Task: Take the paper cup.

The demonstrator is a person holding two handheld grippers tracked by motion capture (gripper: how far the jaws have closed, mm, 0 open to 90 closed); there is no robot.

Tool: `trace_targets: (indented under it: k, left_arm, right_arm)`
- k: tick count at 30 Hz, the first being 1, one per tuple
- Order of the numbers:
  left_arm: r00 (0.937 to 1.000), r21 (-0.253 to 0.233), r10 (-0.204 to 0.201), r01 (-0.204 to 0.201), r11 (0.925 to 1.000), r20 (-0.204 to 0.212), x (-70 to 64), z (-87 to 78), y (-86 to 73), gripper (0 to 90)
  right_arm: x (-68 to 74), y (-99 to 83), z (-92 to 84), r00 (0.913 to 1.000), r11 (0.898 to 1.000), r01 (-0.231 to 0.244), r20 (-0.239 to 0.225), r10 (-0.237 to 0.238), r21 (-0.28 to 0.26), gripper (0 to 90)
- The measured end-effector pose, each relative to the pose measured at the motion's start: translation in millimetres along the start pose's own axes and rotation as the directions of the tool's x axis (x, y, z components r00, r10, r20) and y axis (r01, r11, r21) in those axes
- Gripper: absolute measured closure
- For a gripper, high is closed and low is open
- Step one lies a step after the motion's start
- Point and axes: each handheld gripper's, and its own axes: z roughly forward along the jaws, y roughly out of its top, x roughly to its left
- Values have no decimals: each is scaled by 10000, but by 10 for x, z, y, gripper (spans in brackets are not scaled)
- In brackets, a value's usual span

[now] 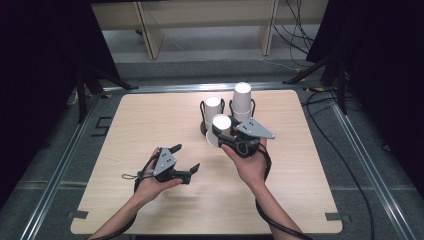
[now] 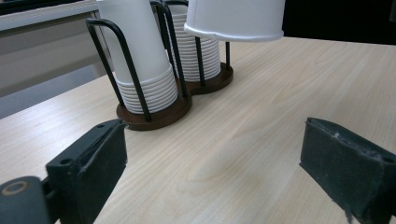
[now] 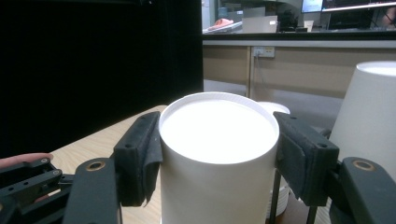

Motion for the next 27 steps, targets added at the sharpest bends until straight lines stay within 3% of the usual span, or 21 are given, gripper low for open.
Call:
trace_targets:
  k: [1, 2, 3, 4, 6, 7, 13, 15, 16, 17, 18, 19, 20, 21, 23, 24, 25, 26, 27]
  left_arm:
    - [10000, 80, 45, -45, 10000, 18, -3, -11, 0, 70]
    - [10000, 123, 74, -75, 9999, 63, -14, -21, -2, 70]
    - [10000, 90, 77, -78, 9999, 50, -26, -24, -5, 70]
    - [10000, 53, 37, -37, 10000, 82, -37, -26, -7, 70]
    - [9999, -128, 1, 0, 9999, 112, -53, -18, -16, 70]
    - [9999, -155, -35, 37, 9999, 123, -61, -18, -19, 70]
    - [9997, 48, 32, -34, 10000, 253, -101, -5, -37, 70]
    - [9995, -138, -6, 10, 9999, 317, -106, 24, -44, 71]
    - [9996, 19, 52, -53, 10000, 283, -105, 15, -36, 71]
    - [9995, -65, 11, -9, 10000, 309, -103, 21, -37, 71]
    - [9996, -82, 16, -13, 10000, 290, -99, 20, -38, 71]
    - [9996, -109, 10, -6, 9999, 279, -96, 21, -40, 71]
    - [9996, -150, -12, 16, 9999, 277, -91, 23, -45, 70]
    - [9996, -206, -61, 67, 9998, 281, -87, 24, -52, 71]
    - [9996, -267, -35, 43, 9996, 288, -81, 24, -60, 71]
    - [9996, -307, -42, 51, 9995, 295, -83, 23, -63, 70]
    - [9996, -285, -39, 47, 9996, 276, -85, 18, -63, 70]
    - [9995, -475, -94, 109, 9988, 309, -90, 28, -70, 70]
    - [9995, -480, -68, 82, 9988, 308, -91, 25, -70, 70]
  right_arm:
    - [1, -25, -10, 9997, 9997, -235, -98, 236, 47, 358]
    - [-14, -38, -13, 9999, 9999, -84, -60, 84, -75, 359]
    - [-15, -62, -25, 9992, 9992, -396, -112, 396, -8, 359]
    - [-33, -76, -37, 9995, 9995, -305, -75, 305, -1, 358]
    - [-52, -107, -59, 9982, 9982, -593, -53, 593, -14, 359]
    - [-60, -128, -71, 9957, 9958, -913, -131, 913, 50, 358]
    - [-173, -238, -144, 9841, 9840, -1774, 76, 1775, -140, 358]
    - [-205, -264, -168, 9742, 9743, -2251, 130, 2252, -111, 358]
    - [-238, -280, -184, 9695, 9696, -2442, 201, 2444, -140, 358]
    - [-272, -291, -191, 9681, 9686, -2484, 299, 2487, -151, 359]
    - [-328, -307, -215, 9598, 9604, -2780, 337, 2785, -208, 358]
    - [-328, -307, -215, 9598, 9604, -2780, 337, 2785, -208, 358]
    - [-337, -311, -225, 9519, 9525, -3040, 349, 3044, -164, 358]
    - [-372, -321, -231, 9516, 9526, -3034, 444, 3041, -216, 358]
    - [-415, -337, -252, 9365, 9377, -3467, 484, 3473, -203, 358]
    - [-443, -348, -257, 9352, 9366, -3497, 524, 3503, -205, 358]
    - [-458, -357, -265, 9267, 9284, -3713, 563, 3716, -175, 358]
    - [-488, -372, -271, 9264, 9281, -3716, 576, 3722, -209, 358]
    - [-499, -382, -272, 9167, 9185, -3950, 580, 3953, -167, 358]
